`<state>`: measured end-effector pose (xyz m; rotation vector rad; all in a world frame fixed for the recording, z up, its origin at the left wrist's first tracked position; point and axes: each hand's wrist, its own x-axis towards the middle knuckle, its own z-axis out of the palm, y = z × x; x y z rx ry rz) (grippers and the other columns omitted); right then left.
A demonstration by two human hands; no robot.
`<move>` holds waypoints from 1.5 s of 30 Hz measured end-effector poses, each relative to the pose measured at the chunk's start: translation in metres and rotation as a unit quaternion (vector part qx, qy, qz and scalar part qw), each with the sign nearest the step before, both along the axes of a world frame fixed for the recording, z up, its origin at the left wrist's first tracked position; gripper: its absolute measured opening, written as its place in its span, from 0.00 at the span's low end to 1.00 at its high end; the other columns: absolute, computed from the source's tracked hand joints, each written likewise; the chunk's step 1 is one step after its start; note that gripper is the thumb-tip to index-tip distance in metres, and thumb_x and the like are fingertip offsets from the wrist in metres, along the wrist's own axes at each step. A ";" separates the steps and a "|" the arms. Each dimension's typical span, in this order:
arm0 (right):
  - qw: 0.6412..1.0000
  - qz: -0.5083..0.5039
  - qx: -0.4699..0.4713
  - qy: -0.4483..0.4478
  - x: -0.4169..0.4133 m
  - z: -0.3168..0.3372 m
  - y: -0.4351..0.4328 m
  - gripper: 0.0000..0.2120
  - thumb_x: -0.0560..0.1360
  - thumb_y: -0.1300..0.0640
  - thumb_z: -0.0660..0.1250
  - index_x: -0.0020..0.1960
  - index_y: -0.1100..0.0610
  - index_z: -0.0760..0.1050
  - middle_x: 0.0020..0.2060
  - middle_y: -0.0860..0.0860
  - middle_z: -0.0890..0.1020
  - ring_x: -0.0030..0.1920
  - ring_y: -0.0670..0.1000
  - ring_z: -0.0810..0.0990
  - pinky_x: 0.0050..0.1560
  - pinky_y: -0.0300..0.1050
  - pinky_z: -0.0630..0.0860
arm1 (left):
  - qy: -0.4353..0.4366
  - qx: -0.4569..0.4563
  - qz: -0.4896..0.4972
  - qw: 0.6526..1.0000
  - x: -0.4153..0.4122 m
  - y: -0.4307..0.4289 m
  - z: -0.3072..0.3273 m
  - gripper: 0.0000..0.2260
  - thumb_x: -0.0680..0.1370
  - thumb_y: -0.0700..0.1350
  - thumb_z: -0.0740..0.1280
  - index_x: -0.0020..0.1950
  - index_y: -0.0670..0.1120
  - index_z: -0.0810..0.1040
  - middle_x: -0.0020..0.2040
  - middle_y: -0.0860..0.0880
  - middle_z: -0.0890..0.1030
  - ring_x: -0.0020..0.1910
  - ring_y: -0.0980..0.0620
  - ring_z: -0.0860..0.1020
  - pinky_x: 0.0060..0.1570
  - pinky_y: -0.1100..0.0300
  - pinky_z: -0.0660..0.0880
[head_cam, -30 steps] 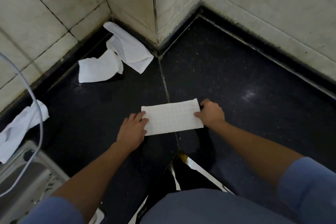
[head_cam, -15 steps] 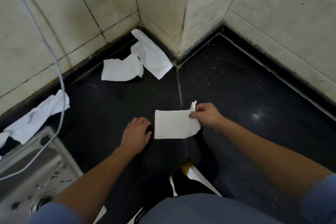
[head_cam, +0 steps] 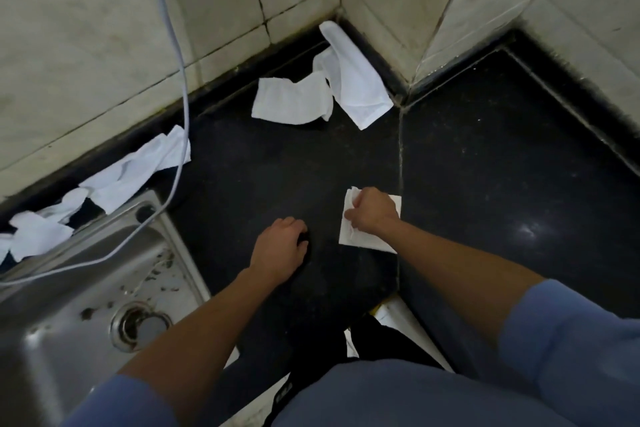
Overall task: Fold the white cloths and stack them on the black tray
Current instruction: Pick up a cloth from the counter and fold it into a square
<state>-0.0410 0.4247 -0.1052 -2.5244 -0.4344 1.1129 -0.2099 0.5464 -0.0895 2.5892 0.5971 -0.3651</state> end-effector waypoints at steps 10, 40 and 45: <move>0.955 0.191 0.086 -0.211 0.008 0.007 -0.072 0.13 0.77 0.59 0.63 0.61 0.59 0.77 0.59 0.56 0.79 0.59 0.57 0.77 0.55 0.49 0.74 | -0.031 0.044 -0.200 0.978 0.068 -0.027 -0.001 0.16 0.79 0.44 0.62 0.66 0.44 0.72 0.73 0.44 0.65 0.69 0.43 0.66 0.60 0.51 0.69; 0.973 0.212 -0.090 -0.026 0.039 0.003 -0.013 0.20 0.71 0.53 0.71 0.60 0.57 0.74 0.55 0.55 0.79 0.52 0.56 0.79 0.47 0.48 0.76 | 0.045 0.055 -0.061 0.996 -0.022 0.001 0.002 0.20 0.78 0.51 0.64 0.69 0.48 0.70 0.71 0.48 0.66 0.68 0.48 0.66 0.65 0.54 0.66; 0.991 0.130 0.000 -0.004 0.022 0.016 -0.044 0.11 0.70 0.54 0.72 0.51 0.54 0.77 0.48 0.51 0.80 0.48 0.54 0.79 0.47 0.49 0.77 | 0.027 0.062 -0.077 0.995 -0.009 0.019 0.007 0.17 0.78 0.51 0.64 0.65 0.48 0.72 0.64 0.49 0.71 0.61 0.49 0.71 0.60 0.54 0.71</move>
